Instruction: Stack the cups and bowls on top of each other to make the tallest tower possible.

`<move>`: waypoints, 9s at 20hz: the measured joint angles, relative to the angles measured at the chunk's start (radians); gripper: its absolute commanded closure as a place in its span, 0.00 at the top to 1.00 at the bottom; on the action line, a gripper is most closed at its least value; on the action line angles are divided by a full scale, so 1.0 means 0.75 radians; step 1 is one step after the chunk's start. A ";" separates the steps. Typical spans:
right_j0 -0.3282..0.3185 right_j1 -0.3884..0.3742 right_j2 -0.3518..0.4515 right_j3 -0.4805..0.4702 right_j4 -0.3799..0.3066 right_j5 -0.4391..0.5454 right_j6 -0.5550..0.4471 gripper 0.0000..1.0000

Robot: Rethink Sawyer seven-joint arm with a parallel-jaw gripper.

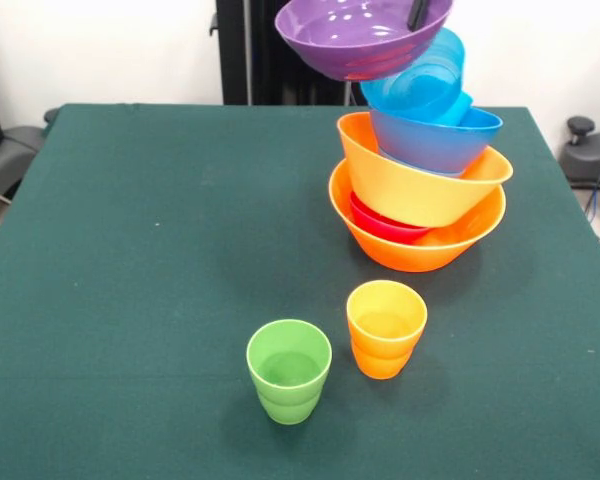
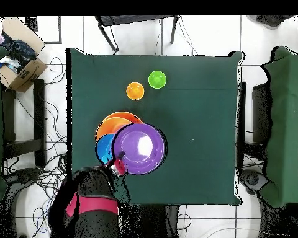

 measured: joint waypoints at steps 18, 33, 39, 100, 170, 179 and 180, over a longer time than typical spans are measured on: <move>0.165 0.112 -0.015 -0.060 0.000 0.010 0.000 0.00; 0.199 0.135 -0.069 -0.080 -0.001 0.010 0.000 0.00; 0.209 0.131 -0.109 -0.080 -0.004 0.009 0.000 0.00; 0.232 0.253 -0.209 -0.133 0.046 -0.208 0.000 0.00; 0.191 0.143 -0.204 -0.129 0.109 -0.208 0.000 1.00; 0.101 0.052 -0.151 -0.105 0.176 -0.208 0.000 1.00; 0.092 0.039 -0.146 -0.104 0.183 -0.208 0.000 1.00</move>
